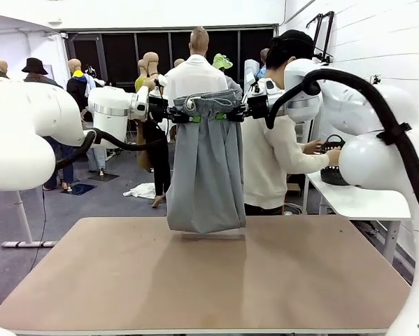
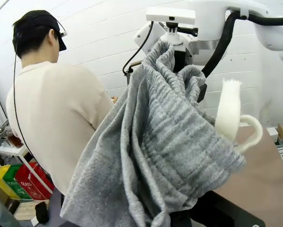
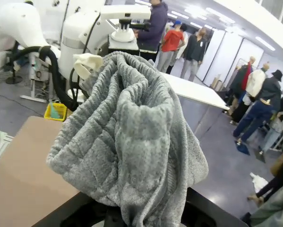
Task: Fold the training pants.
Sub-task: Fold the Training pants in half.
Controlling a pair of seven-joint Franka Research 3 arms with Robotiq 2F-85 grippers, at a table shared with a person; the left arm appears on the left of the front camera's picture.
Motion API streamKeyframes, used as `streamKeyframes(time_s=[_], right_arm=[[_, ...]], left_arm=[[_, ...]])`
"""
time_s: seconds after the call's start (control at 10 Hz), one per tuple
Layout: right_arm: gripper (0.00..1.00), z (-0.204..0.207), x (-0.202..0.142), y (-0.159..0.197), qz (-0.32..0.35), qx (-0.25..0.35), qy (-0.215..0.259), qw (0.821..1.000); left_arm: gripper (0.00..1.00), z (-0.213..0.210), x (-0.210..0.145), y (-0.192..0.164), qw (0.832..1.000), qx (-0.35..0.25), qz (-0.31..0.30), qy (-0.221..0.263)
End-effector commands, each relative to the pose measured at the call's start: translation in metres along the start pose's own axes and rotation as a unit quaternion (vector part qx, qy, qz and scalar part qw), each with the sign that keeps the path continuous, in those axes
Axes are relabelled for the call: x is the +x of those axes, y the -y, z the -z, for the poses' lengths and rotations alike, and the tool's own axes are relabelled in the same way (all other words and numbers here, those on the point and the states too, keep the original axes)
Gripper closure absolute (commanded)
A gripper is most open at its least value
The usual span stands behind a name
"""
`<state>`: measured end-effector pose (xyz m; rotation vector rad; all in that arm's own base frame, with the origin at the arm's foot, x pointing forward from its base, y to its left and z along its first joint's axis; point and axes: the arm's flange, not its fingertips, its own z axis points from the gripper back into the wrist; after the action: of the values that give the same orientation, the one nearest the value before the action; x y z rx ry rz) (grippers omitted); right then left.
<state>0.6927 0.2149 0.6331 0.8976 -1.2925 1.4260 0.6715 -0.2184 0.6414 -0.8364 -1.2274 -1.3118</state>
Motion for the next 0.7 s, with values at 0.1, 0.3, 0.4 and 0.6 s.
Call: streamKeyframes(time_s=[0.1,0.3,0.4,0.6], right_arm=[[1.00,-0.006,-0.006,0.005,-0.024,-0.008,-0.004,1.000],[1.00,0.002,-0.026,-0.022,-0.024,0.009,-0.003,1.000],[1.00,0.005,-0.032,-0.037,-0.017,0.017,0.002,1.000],[1.00,0.011,-0.047,-0.057,0.007,0.038,0.020,0.999]], left_arm=[[1.00,-0.005,-0.014,-0.012,1.000,0.012,-0.012,-0.018],[1.00,-0.004,-0.041,0.004,0.999,0.011,-0.028,-0.015],[1.00,-0.004,-0.056,0.013,0.999,0.006,-0.039,-0.004],[1.00,-0.005,-0.080,0.029,0.998,-0.011,-0.056,0.034]])
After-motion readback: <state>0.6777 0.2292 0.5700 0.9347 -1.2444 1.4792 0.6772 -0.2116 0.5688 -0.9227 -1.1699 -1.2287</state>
